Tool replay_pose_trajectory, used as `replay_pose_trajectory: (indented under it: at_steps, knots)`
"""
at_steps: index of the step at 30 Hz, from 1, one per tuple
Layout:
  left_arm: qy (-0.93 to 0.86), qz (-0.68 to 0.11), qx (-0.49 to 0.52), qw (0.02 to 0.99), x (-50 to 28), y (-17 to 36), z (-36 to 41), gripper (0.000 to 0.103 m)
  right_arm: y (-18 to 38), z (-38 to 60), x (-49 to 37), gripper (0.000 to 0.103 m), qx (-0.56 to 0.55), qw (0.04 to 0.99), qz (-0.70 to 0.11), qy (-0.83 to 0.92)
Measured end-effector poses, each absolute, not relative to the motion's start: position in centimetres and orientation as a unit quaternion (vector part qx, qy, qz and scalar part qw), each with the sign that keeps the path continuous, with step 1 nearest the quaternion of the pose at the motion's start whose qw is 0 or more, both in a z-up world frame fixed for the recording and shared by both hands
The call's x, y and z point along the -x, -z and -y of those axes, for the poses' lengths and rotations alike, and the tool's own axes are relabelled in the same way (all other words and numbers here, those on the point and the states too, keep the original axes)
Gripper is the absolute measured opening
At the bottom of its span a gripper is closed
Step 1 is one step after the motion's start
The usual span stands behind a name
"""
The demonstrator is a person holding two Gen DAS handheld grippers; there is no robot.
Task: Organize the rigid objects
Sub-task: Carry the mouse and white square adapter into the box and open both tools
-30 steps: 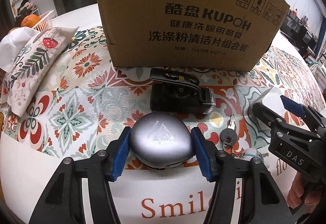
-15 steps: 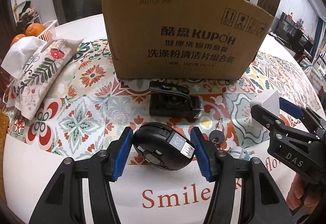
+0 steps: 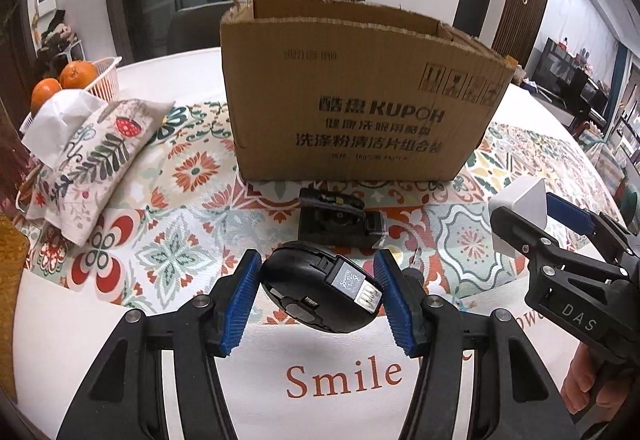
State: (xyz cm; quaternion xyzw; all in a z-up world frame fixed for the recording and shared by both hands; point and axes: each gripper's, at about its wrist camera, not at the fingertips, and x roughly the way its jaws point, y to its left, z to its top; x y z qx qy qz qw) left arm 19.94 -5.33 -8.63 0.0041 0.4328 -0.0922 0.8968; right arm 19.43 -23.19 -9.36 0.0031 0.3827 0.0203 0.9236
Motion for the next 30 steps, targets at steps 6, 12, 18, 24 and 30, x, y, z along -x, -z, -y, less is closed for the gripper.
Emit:
replay_pose_trajectory:
  at_steps: [6, 12, 18, 24, 30]
  knots:
    - [0.098, -0.412, -0.002, 0.906, -19.8, 6.8, 4.9, 0.057, 7.8, 22.8, -19.3, 0.075, -0.004, 0.931, -0.365, -0.022]
    - [0.108, -0.394, -0.001, 0.913, -20.2, 5.0, 4.6, 0.057, 6.0, 22.5, -19.4, 0.075, -0.012, 0.938, -0.347, -0.026]
    - [0.113, -0.373, -0.006, 0.921, -20.4, 3.1, 4.4, 0.057, 4.3, 22.3, -19.4, 0.075, -0.016, 0.945, -0.327, -0.027]
    - [0.121, -0.352, -0.01, 0.928, -20.9, 1.2, 4.3, 0.057, 2.6, 21.9, -19.5, 0.075, -0.017, 0.951, -0.307, -0.031]
    - [0.128, -0.339, -0.012, 0.932, -21.3, -0.2, 4.4, 0.057, 0.9, 21.9, -19.7, 0.075, -0.016, 0.957, -0.287, -0.03]
